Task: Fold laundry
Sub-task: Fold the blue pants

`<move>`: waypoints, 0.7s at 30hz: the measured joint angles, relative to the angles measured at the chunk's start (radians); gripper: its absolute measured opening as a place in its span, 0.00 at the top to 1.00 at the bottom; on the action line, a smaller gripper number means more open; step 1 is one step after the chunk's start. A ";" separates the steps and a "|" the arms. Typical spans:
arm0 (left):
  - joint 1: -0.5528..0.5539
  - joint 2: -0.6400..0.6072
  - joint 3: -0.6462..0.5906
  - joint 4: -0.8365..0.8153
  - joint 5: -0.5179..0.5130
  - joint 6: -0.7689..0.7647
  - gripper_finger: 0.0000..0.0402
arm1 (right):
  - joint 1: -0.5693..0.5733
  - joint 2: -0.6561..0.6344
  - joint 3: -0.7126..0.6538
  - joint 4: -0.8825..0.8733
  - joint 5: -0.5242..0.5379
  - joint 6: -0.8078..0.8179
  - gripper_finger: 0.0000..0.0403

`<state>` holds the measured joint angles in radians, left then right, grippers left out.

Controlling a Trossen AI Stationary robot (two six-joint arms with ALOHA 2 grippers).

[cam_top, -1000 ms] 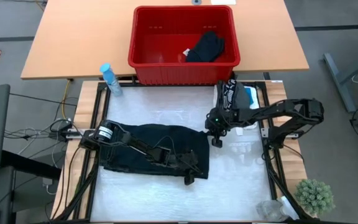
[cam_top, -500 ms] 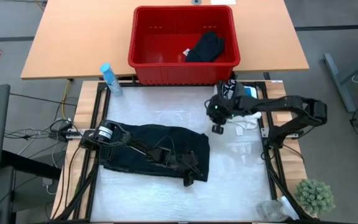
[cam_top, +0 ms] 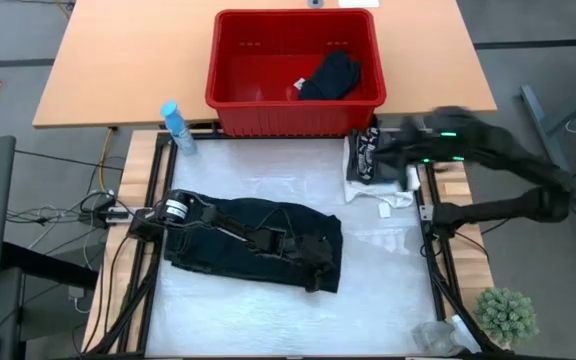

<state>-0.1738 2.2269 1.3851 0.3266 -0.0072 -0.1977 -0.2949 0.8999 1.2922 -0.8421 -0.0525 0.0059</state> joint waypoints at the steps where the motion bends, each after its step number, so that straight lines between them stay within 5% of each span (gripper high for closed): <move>1: 0.005 0.000 0.022 0.001 -0.002 -0.001 1.00 | 0.007 -0.044 0.004 0.012 0.000 0.023 0.81; 8: 0.040 -0.002 0.194 0.019 -0.047 -0.070 1.00 | 0.041 -0.330 0.003 0.005 -0.001 0.244 0.81; 18: 0.069 -0.004 0.527 0.018 -0.049 0.078 1.00 | 0.031 -0.618 -0.028 -0.017 -0.038 0.467 0.81; 21: 0.083 -0.007 0.665 0.017 0.032 0.043 1.00 | -0.007 -0.697 -0.078 -0.007 -0.038 0.501 0.81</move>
<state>-0.0910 2.2201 2.0498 0.3433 0.0243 -0.1547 -0.3021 0.2030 1.2145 -0.8490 -0.0901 0.5067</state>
